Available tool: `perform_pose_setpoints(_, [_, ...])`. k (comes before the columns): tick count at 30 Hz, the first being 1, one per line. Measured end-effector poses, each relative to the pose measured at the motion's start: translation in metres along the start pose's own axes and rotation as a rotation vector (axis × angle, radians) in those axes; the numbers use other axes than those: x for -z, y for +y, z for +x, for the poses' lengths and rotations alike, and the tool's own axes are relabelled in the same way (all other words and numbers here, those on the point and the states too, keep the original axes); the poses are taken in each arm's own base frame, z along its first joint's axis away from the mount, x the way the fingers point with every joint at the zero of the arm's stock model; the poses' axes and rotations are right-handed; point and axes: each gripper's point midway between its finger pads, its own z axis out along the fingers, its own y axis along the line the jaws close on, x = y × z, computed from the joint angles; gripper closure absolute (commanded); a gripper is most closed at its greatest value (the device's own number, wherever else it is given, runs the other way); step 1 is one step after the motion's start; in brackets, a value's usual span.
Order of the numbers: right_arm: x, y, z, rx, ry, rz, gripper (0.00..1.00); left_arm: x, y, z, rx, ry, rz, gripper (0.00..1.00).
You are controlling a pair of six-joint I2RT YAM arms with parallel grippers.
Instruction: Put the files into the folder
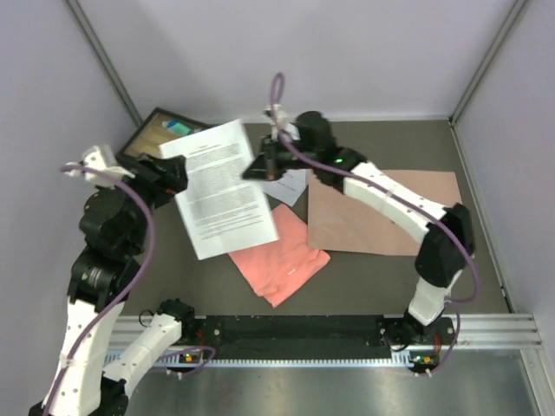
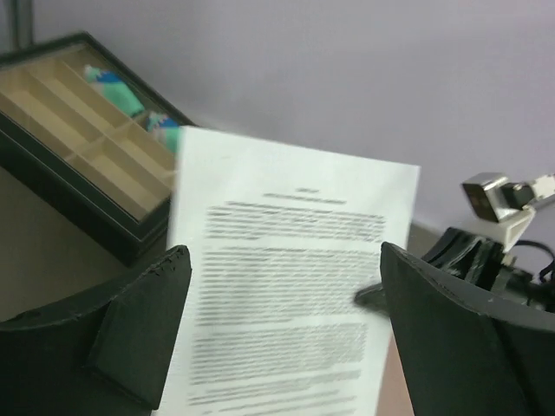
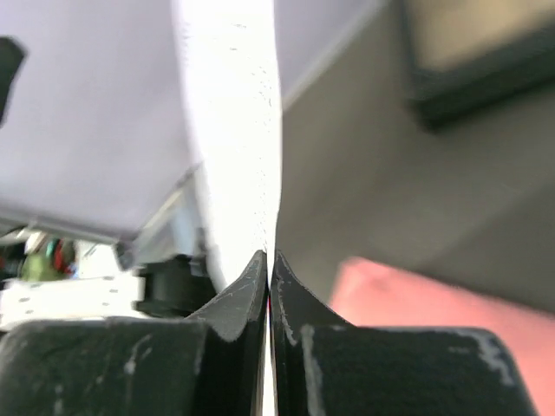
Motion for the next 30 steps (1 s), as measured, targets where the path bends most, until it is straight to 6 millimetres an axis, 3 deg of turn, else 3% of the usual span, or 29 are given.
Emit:
perform_pose_setpoints(2, [0.04, -0.05, -0.002, -0.024, -0.015, 0.088, 1.0, -0.02, -0.004, 0.025, -0.011, 0.068, 0.017, 0.11])
perform_pose_setpoints(4, [0.073, -0.103, 0.008, -0.068, 0.0, 0.19, 1.0, -0.038, -0.006, 0.058, -0.026, 0.163, 0.038, 0.13])
perform_pose_setpoints(7, [0.124, -0.17, 0.05, -0.156, 0.072, 0.338, 1.0, -0.059, -0.012, 0.111, -0.029, 0.323, 0.091, 0.15])
perform_pose_setpoints(9, [0.155, -0.195, 0.074, -0.192, 0.11, 0.408, 1.0, -0.073, -0.017, 0.151, -0.014, 0.454, 0.13, 0.16])
perform_pose_setpoints(11, [0.189, -0.207, 0.086, -0.196, 0.127, 0.457, 1.0, -0.084, -0.022, 0.19, 0.006, 0.578, 0.16, 0.16])
perform_pose_setpoints(14, [0.227, -0.213, 0.081, -0.119, 0.115, 0.511, 1.0, -0.092, -0.034, 0.253, 0.022, 0.765, 0.206, 0.17])
perform_pose_setpoints(20, [0.269, -0.221, 0.077, 0.064, 0.123, 0.578, 1.0, -0.076, -0.068, 0.362, 0.021, 1.07, 0.322, 0.18])
perform_pose_setpoints(24, [0.303, -0.242, 0.074, 0.092, 0.102, 0.647, 1.0, -0.065, -0.085, 0.406, 0.017, 1.195, 0.379, 0.18])
perform_pose_setpoints(30, [0.333, -0.265, 0.06, 0.148, 0.091, 0.702, 1.0, -0.075, -0.086, 0.427, 0.014, 1.24, 0.383, 0.25])
